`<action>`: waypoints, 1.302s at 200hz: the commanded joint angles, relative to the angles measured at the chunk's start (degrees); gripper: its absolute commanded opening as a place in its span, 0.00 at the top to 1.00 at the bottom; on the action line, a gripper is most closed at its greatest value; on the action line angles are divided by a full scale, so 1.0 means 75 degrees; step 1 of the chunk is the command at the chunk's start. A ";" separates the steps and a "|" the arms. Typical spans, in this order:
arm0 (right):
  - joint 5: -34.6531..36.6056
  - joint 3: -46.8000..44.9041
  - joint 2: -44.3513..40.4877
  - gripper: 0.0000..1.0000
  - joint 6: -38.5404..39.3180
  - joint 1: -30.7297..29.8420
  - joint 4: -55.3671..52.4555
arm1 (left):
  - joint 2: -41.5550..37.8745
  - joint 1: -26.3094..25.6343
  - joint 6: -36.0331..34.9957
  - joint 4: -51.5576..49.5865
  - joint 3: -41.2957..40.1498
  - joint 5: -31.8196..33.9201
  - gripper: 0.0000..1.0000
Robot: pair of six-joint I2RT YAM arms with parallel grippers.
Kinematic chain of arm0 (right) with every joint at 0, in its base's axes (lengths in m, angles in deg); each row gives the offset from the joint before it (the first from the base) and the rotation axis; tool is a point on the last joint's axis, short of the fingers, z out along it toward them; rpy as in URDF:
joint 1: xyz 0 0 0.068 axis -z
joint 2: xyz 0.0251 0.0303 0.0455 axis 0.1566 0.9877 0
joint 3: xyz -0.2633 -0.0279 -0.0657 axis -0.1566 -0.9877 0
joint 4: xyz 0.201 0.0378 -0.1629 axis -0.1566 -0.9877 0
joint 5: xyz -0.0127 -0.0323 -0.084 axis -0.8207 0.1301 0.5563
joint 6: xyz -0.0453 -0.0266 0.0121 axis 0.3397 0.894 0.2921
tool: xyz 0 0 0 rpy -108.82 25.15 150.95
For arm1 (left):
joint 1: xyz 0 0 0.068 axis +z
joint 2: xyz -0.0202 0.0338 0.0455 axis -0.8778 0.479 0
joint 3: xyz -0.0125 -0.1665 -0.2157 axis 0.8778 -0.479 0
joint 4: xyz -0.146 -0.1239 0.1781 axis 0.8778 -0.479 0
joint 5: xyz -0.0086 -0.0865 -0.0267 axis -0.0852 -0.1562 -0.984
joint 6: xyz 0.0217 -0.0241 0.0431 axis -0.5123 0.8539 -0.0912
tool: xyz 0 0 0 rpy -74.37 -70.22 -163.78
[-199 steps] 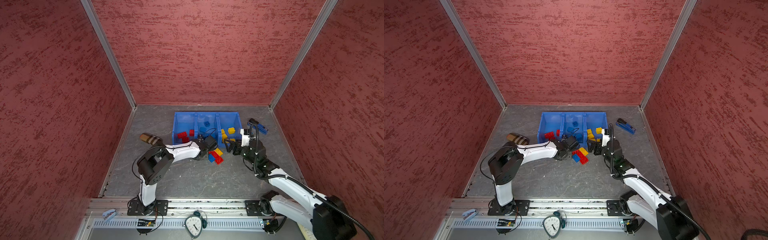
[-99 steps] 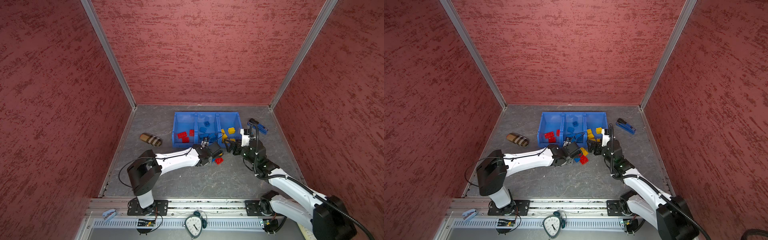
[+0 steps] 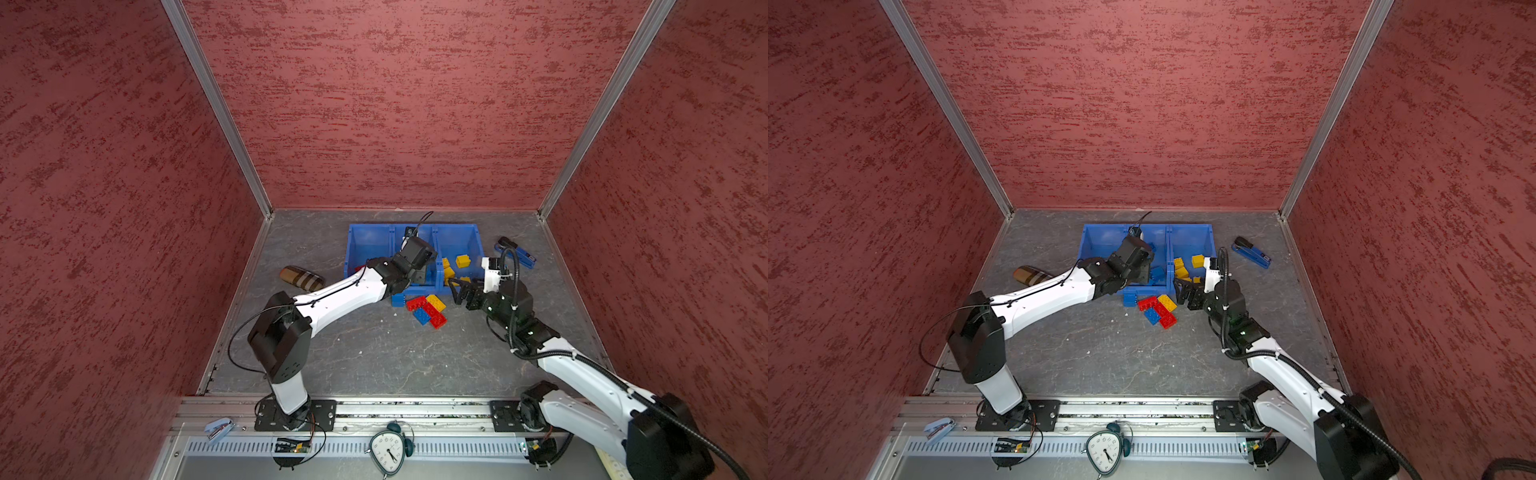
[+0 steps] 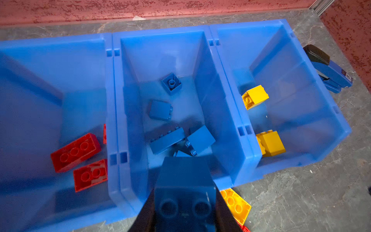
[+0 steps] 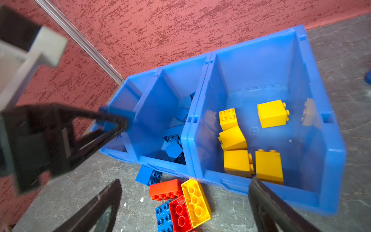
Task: Sort the legos into containers by color
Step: Place the lego in the container.
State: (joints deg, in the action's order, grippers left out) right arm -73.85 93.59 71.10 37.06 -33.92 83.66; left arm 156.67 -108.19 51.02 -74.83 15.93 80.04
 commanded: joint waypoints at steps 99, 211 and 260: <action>0.0228 0.0123 -0.0117 0.01 -0.0302 0.0028 -0.0206 | 0.3105 0.0605 0.0140 -0.1361 0.2814 -0.0919 0.59; -0.0732 0.0416 0.0850 0.03 0.0848 -0.0284 -0.1451 | -0.0247 -0.0065 -0.0301 0.0597 0.0110 -0.0281 0.00; -0.0477 0.0548 0.1833 0.16 0.0930 -0.0861 -0.1771 | -0.1757 -0.0016 0.0089 0.0873 -0.1515 0.0792 0.00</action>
State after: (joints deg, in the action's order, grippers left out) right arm -77.63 95.47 81.33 42.46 -39.03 72.38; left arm 145.68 -109.28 50.19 -70.09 8.76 80.57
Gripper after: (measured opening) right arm 0.858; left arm 0.995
